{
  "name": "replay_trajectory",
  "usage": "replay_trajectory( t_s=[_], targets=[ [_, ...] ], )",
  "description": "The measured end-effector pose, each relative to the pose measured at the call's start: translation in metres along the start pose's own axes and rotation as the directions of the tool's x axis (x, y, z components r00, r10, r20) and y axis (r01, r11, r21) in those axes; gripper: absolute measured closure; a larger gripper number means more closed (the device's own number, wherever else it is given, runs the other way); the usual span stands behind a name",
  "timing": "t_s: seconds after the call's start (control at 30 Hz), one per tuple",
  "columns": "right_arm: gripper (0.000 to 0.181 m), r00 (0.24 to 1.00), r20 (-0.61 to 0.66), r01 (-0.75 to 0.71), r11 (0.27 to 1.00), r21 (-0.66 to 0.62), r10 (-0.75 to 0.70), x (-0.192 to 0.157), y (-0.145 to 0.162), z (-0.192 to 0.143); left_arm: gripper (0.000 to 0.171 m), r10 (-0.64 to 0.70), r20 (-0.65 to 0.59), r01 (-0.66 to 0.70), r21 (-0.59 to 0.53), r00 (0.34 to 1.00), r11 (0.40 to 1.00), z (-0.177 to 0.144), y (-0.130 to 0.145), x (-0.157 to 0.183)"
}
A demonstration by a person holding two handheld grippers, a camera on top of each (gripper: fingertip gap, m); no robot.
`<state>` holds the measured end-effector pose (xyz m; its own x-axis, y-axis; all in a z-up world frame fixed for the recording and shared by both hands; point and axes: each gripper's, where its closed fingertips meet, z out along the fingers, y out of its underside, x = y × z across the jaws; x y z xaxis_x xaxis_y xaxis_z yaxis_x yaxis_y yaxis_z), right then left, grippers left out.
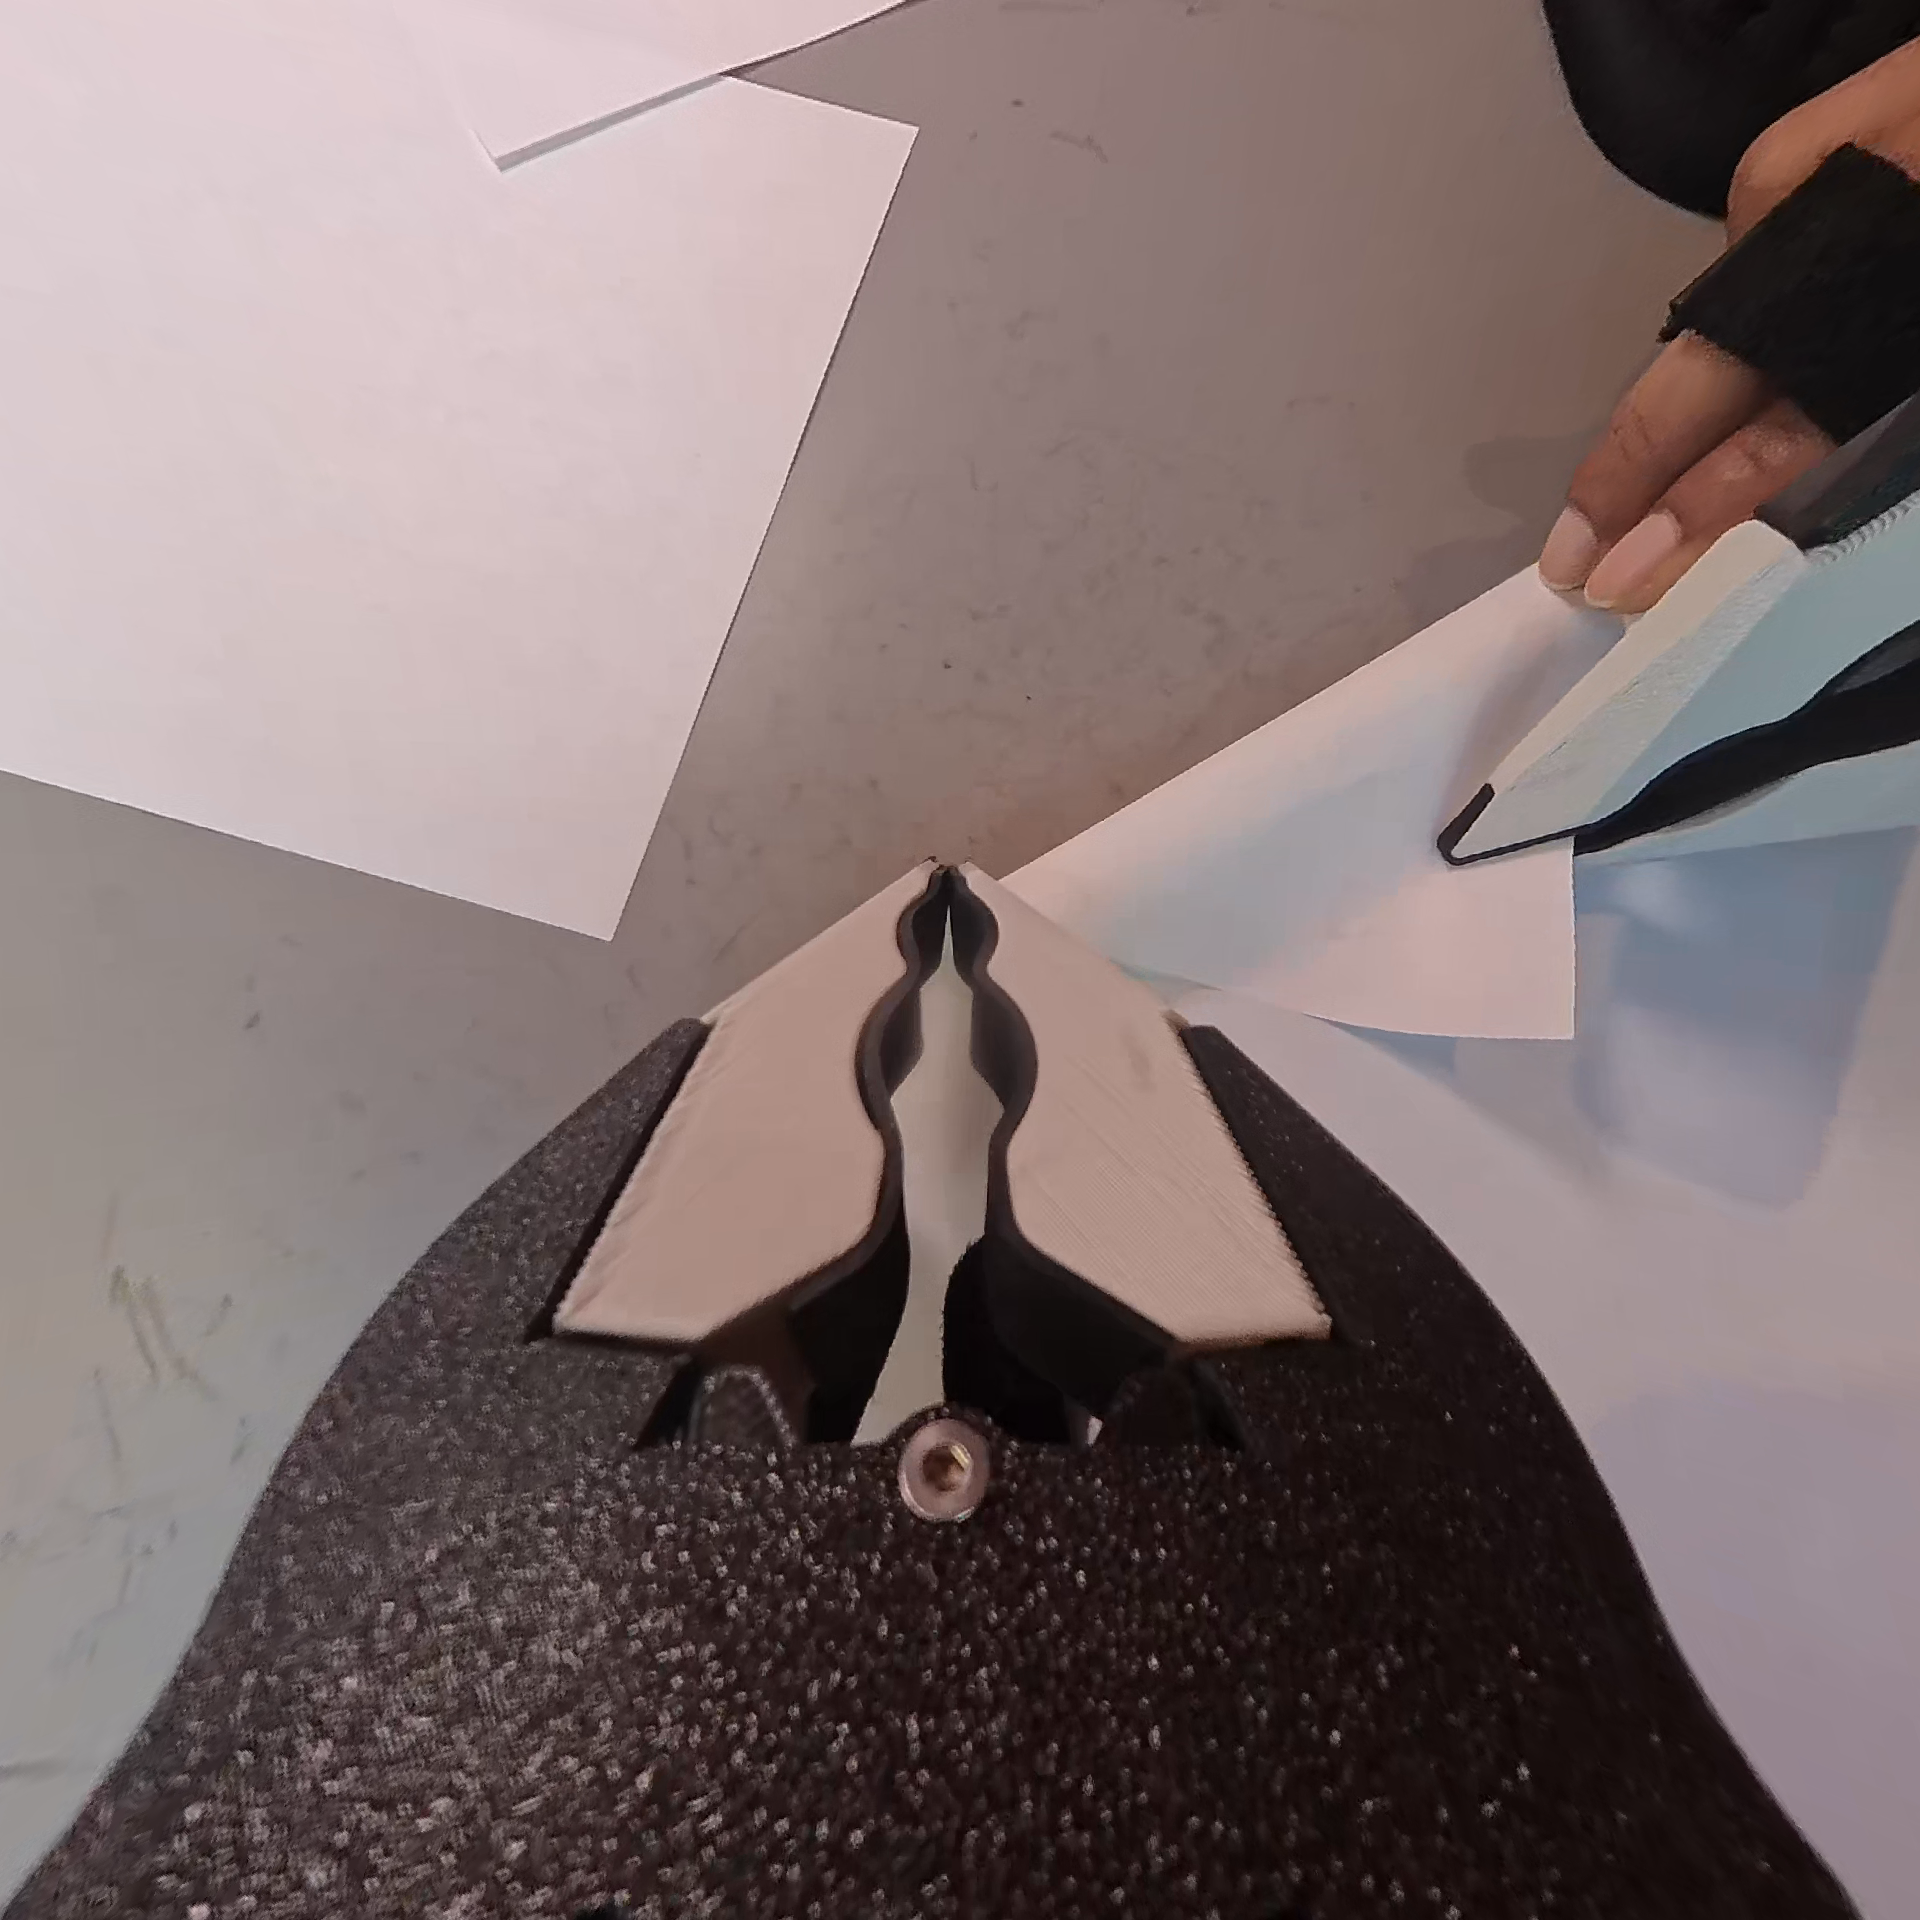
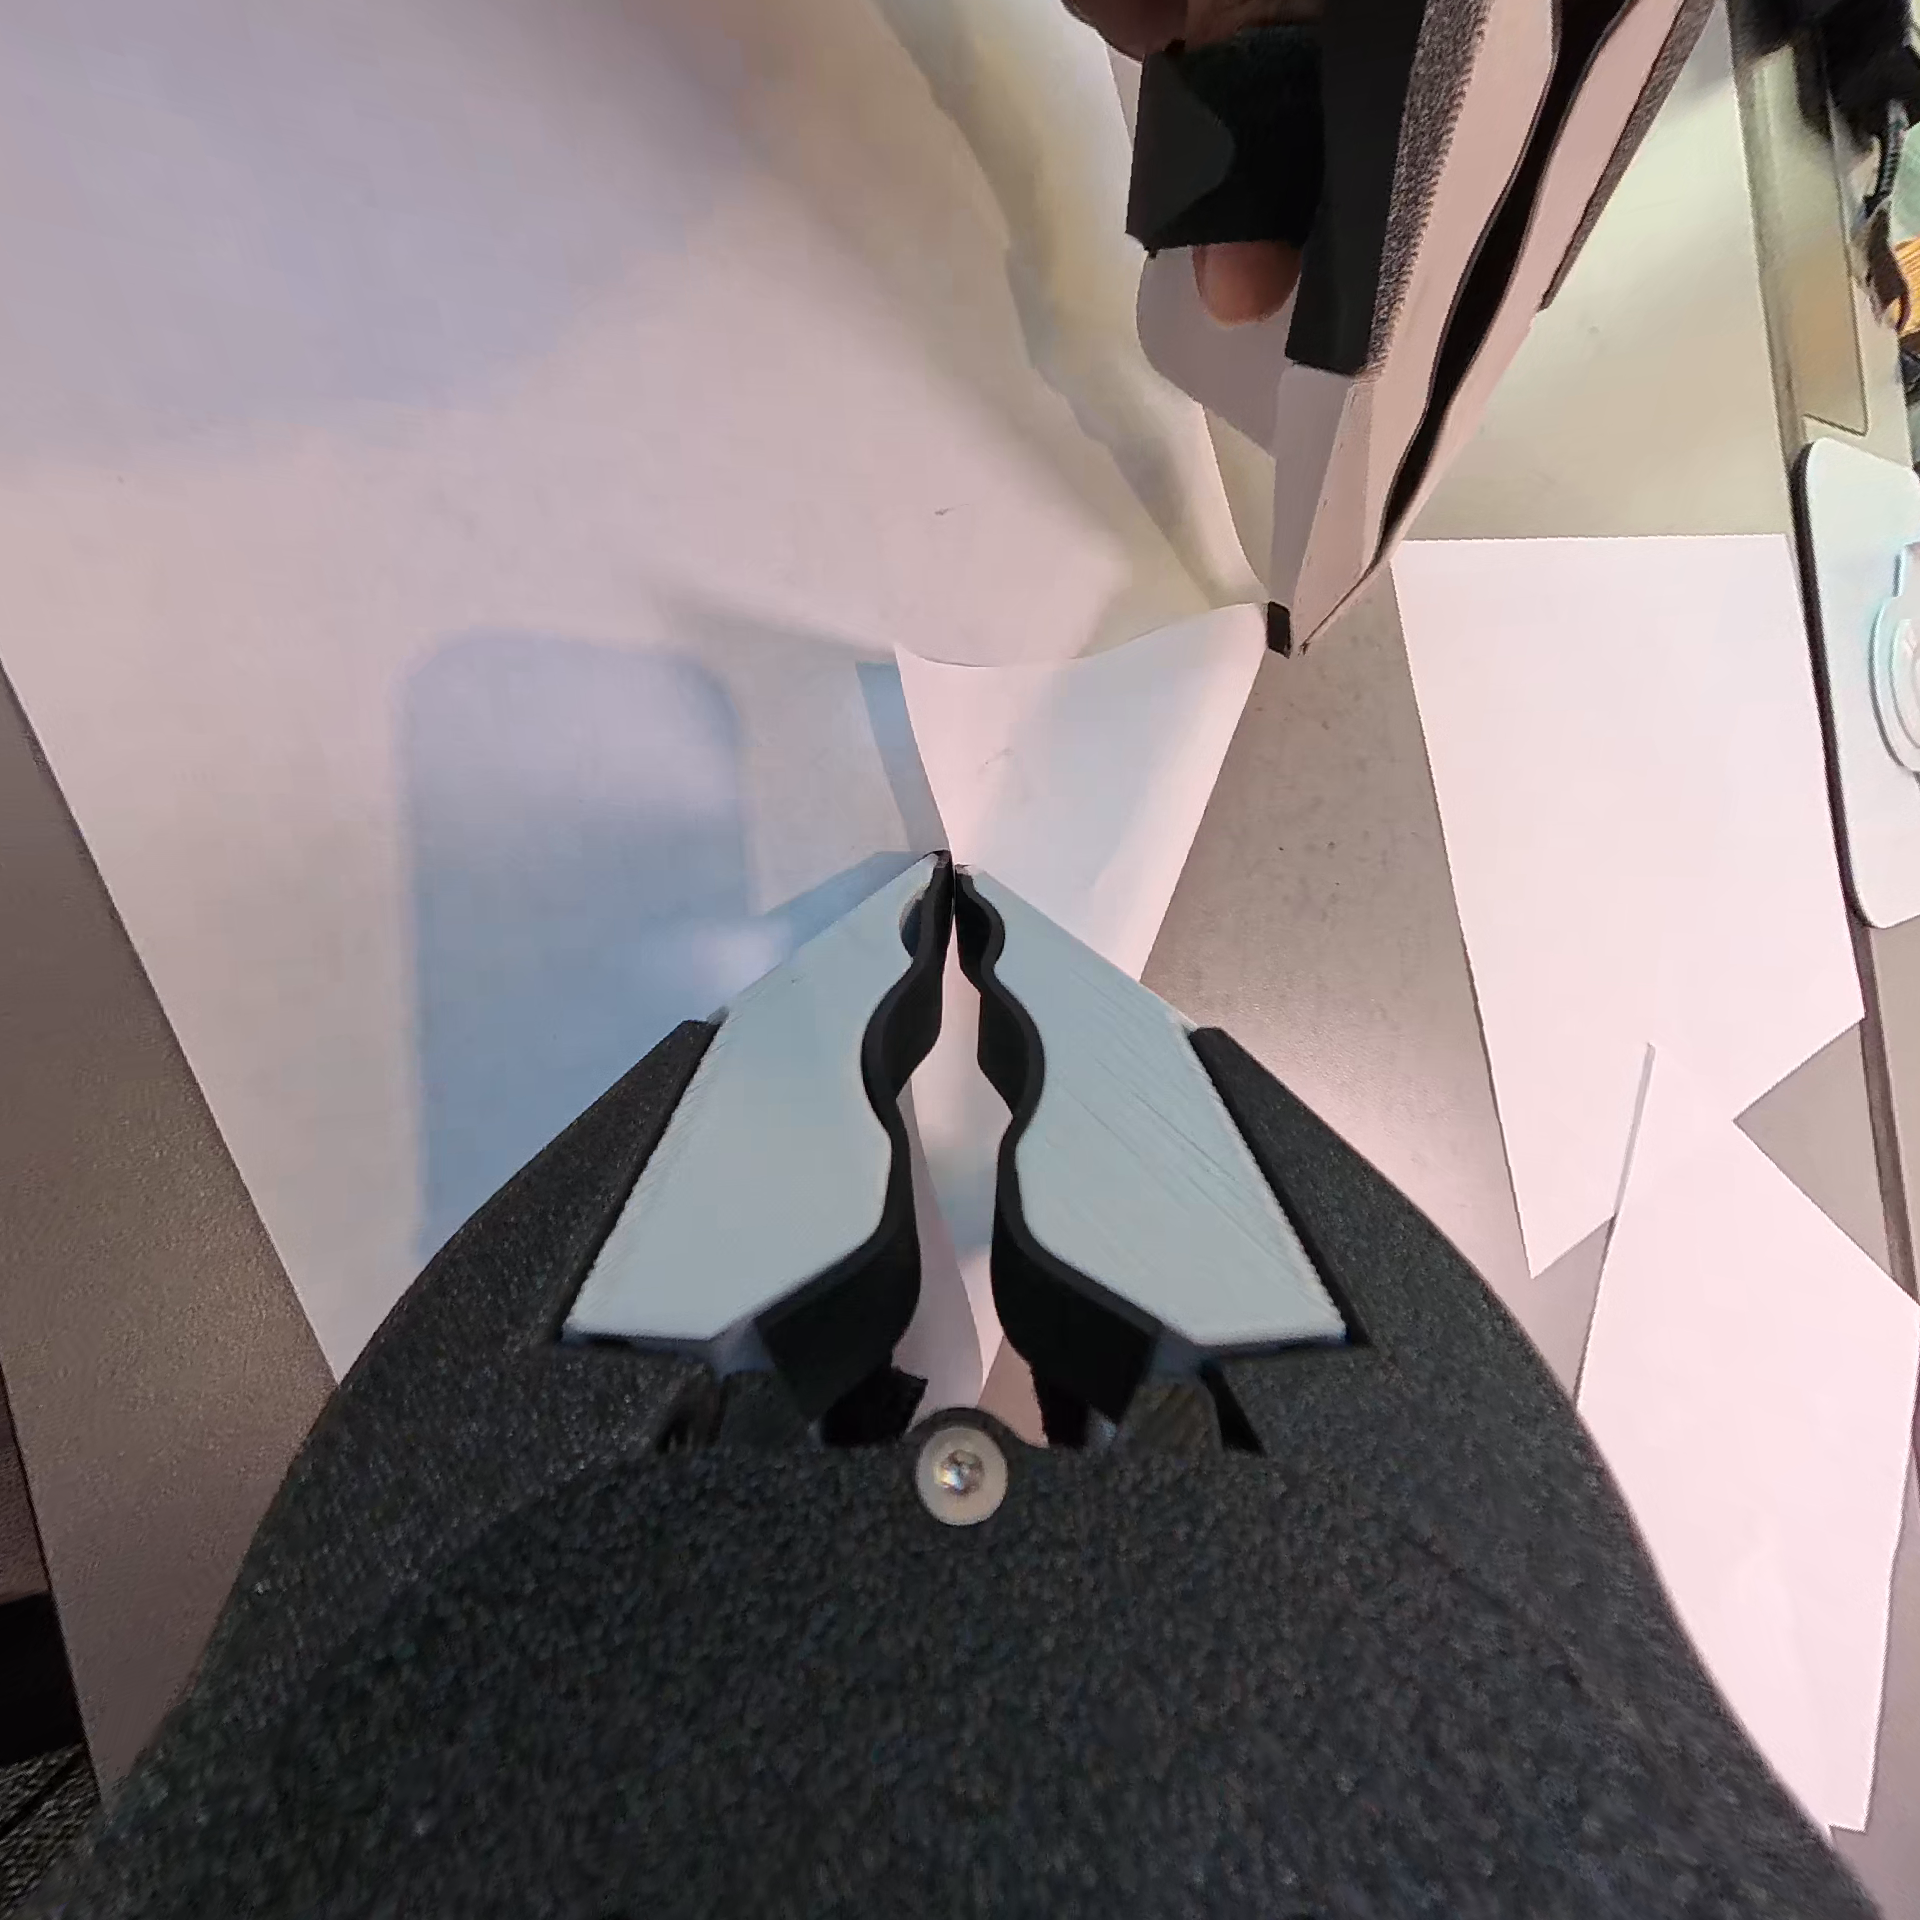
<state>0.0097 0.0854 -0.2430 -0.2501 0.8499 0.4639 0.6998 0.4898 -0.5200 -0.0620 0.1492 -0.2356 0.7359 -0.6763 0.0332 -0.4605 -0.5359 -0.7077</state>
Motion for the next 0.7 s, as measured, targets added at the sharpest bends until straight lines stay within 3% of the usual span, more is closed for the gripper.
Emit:
replay_trajectory(
  t_s=[0.37, 0.53, 0.7],
  targets=[
    [0.181, 1.0, -0.002, -0.004, 1.0, 0.004, 0.004, 0.0, 0.0, 0.0, 0.171, 0.025, 0.0, -0.025, 0.018, 1.0, 1.0, -0.001, 0.002, 0.0],
    [0.181, 1.0, -0.003, -0.007, 1.0, 0.005, 0.007, 0.0, 0.0, 0.0, 0.171, 0.226, 0.092, -0.226, -0.012, 0.97, 0.974, 0.0, 0.011, 0.0],
    [0.181, 1.0, 0.002, -0.023, 1.0, 0.009, 0.023, 0.0, 0.0, -0.001, 0.171, 0.459, 0.206, -0.47, 0.001, 0.864, 0.883, -0.001, 0.012, 0.001]
  ],
)
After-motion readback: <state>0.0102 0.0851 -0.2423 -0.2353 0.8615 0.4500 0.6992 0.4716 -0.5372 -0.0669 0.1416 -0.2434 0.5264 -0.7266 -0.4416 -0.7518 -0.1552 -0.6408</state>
